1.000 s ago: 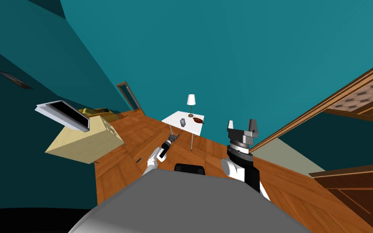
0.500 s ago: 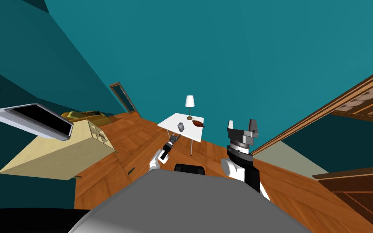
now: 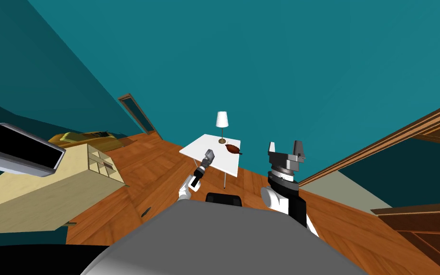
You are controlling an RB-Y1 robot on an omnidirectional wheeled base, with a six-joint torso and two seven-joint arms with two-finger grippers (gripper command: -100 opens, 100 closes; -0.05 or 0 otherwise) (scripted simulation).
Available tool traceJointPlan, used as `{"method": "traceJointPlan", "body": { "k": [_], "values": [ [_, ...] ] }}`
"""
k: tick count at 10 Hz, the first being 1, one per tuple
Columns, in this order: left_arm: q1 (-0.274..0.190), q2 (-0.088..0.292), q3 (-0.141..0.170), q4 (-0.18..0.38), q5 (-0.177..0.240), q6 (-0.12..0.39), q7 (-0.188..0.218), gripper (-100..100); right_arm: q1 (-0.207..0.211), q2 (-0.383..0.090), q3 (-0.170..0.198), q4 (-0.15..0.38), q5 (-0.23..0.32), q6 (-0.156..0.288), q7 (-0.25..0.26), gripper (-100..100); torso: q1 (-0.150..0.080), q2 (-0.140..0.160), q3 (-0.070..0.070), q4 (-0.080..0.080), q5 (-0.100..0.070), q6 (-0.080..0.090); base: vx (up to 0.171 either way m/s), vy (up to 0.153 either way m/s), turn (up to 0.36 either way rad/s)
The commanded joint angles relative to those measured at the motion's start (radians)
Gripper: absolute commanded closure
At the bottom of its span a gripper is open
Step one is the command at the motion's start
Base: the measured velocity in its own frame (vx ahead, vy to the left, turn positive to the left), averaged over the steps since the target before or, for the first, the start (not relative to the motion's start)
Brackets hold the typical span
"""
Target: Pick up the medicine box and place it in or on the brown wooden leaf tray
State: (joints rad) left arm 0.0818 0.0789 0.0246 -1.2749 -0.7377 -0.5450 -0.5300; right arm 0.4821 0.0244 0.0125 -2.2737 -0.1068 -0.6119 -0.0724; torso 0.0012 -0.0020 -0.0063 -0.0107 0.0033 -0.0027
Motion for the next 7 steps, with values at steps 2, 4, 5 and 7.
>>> {"method": "traceJointPlan", "body": {
  "k": [2, 4, 5, 7],
  "values": [
    [-0.01, 0.005, -0.001, -0.01, -0.001, 0.011, 0.006, -100, 0.0, 0.0, 0.0, 0.0, 0.0, 0.0, 0.0, 0, -0.001, 0.001, 0.001, 0.0, 0.0, 0.0, 0.031, -0.022, -0.032],
    [-0.011, 0.005, -0.002, -0.012, -0.001, 0.014, 0.007, 100, 0.0, 0.0, 0.0, 0.0, 0.0, 0.0, 0.0, 0, 0.0, 0.003, 0.002, 0.001, 0.0, 0.0, 0.0, 0.0, 0.0],
    [-0.012, 0.006, -0.002, -0.012, -0.002, 0.013, 0.006, 100, 0.0, 0.0, 0.0, 0.0, 0.0, 0.0, 0.0, 0, 0.001, 0.003, 0.002, 0.001, 0.001, 0.0, 0.0, 0.0, 0.0],
    [-0.012, 0.006, -0.002, -0.012, -0.002, 0.013, 0.006, 100, 0.0, 0.0, 0.0, 0.0, 0.0, 0.0, 0.0, 0, 0.001, 0.004, 0.002, 0.001, 0.001, 0.0, 0.0, 0.0, 0.0]
  ]
}}
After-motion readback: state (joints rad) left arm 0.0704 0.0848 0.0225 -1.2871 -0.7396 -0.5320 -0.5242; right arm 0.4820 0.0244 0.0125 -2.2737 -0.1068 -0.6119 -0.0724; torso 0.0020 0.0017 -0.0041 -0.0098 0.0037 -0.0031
